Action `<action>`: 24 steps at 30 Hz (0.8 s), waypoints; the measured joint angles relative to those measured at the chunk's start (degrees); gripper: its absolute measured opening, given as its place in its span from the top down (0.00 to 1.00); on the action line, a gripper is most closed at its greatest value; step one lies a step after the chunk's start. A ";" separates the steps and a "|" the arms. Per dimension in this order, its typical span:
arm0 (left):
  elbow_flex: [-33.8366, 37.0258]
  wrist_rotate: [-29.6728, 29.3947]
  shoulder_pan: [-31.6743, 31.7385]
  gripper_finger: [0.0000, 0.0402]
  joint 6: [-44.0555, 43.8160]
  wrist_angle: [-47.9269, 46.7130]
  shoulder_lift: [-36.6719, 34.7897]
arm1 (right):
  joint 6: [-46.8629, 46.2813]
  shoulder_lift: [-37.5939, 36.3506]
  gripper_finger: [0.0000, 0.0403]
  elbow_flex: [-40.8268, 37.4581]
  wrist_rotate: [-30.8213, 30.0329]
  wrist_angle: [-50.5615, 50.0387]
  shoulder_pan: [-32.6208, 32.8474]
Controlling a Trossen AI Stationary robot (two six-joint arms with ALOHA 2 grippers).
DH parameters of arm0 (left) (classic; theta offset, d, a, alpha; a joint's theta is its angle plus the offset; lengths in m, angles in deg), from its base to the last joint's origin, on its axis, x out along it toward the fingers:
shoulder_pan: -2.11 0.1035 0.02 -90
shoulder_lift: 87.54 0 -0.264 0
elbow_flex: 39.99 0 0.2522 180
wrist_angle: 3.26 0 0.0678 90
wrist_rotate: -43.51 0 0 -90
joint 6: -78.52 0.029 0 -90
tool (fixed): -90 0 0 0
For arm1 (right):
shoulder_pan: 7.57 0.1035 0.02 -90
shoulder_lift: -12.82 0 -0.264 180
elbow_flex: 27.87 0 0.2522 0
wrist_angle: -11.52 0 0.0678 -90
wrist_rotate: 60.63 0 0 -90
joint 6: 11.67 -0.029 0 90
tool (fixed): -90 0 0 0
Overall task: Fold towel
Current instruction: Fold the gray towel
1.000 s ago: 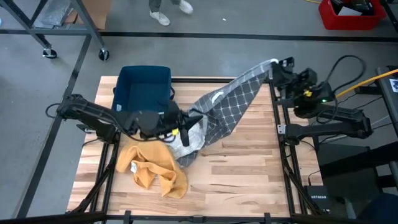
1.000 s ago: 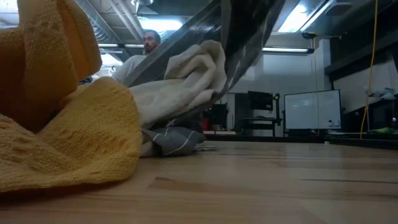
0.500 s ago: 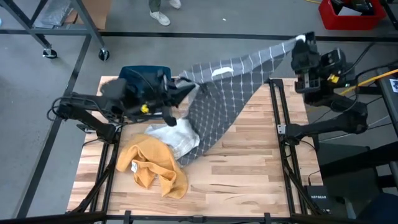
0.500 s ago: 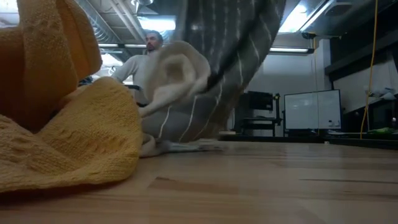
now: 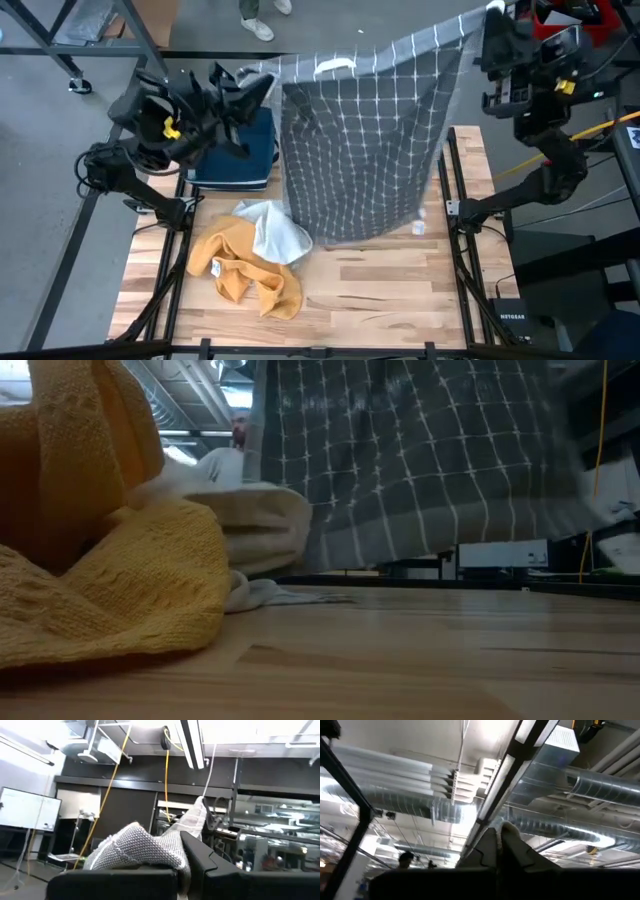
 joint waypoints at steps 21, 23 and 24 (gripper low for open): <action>0.04 5.83 16.30 1.00 -4.13 8.60 2.44 | 21.05 1.56 0.98 8.12 -16.01 -11.57 0.00; 0.04 8.04 18.47 1.00 -6.26 8.92 2.67 | 23.06 1.82 0.98 8.11 -18.11 -11.75 -0.01; 0.04 9.01 19.59 1.00 -7.48 8.92 2.76 | 24.11 1.92 0.98 8.10 -18.91 -11.74 0.00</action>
